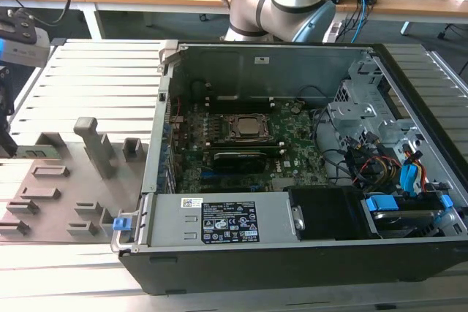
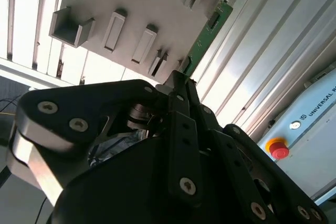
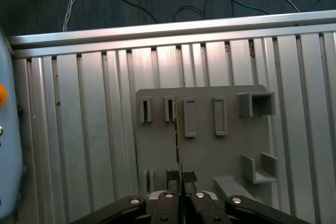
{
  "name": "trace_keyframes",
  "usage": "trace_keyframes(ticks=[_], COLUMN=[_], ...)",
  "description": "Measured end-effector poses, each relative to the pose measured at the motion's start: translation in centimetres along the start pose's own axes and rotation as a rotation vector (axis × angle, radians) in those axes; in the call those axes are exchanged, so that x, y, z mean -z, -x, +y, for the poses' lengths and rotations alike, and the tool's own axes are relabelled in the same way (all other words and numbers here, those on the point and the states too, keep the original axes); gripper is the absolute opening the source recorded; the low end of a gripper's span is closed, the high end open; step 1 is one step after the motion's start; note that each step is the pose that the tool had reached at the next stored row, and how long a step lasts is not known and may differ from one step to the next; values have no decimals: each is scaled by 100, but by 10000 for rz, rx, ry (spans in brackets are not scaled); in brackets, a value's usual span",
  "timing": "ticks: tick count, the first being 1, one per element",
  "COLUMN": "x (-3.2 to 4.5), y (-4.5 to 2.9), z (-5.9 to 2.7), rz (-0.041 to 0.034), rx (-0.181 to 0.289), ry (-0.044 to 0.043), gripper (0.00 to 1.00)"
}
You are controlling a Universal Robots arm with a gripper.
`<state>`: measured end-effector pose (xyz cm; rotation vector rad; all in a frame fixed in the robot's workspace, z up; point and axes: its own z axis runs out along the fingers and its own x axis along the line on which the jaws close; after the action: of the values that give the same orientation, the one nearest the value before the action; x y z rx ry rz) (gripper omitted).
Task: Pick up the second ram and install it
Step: 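Pick up the second ram and move it above second insertion slot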
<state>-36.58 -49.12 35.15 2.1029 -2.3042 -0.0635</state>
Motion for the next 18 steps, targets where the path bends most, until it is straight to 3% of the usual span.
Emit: trace_keyframes(ticks=[10,18], x=[224,490], y=[10,18], z=[11,23], rz=[0,0], rx=[0,0], ry=[-1,0], gripper=[14,14])
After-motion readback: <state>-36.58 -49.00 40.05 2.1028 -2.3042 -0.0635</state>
